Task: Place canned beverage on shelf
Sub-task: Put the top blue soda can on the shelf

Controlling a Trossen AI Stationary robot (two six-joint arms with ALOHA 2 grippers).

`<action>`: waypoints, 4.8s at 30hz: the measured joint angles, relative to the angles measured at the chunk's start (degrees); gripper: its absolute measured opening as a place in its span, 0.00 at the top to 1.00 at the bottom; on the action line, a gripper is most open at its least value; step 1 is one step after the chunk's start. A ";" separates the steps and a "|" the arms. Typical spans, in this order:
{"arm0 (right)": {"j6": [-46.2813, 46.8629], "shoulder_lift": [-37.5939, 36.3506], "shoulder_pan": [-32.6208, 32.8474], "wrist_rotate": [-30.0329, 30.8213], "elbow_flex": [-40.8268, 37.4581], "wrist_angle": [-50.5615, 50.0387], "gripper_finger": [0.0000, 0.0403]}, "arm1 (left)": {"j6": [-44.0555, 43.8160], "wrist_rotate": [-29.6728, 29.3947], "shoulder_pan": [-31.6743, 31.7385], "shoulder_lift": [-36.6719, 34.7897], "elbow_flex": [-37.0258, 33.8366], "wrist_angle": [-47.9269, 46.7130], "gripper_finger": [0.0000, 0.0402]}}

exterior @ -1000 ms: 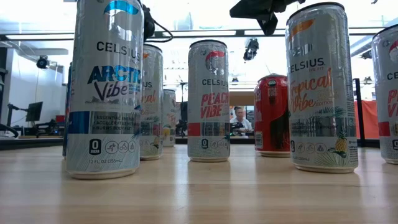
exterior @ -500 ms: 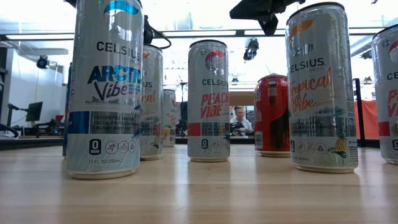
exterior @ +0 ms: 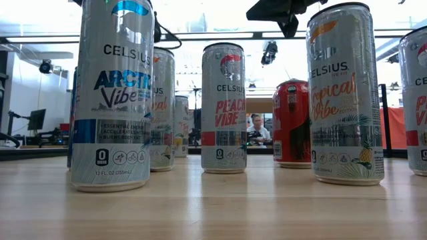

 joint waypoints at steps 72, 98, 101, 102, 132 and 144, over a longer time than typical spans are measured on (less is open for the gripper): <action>-15.64 35.18 -1.26 7.73 31.80 1.95 0.17 | 1.33 -4.38 -23.01 -4.89 23.13 -3.00 0.49; -14.01 34.85 -2.31 9.36 31.71 0.57 0.47 | 9.13 -5.47 -22.77 -4.52 26.39 -2.42 0.23; -13.91 33.78 -3.13 9.44 31.71 -1.67 0.47 | 11.41 -5.50 -22.77 -5.83 27.52 -2.41 0.20; -13.88 33.11 -3.48 9.48 31.71 -2.61 0.47 | 12.07 -5.54 -22.77 -6.56 27.57 -2.33 0.19; -1.19 -4.55 -13.58 32.69 -18.39 27.73 0.47 | 14.83 -4.80 -22.94 -23.82 -7.36 39.60 0.19; -0.49 -1.89 -15.46 37.52 -20.36 28.37 0.47 | 15.98 -4.80 -22.94 -23.82 -7.36 39.50 0.19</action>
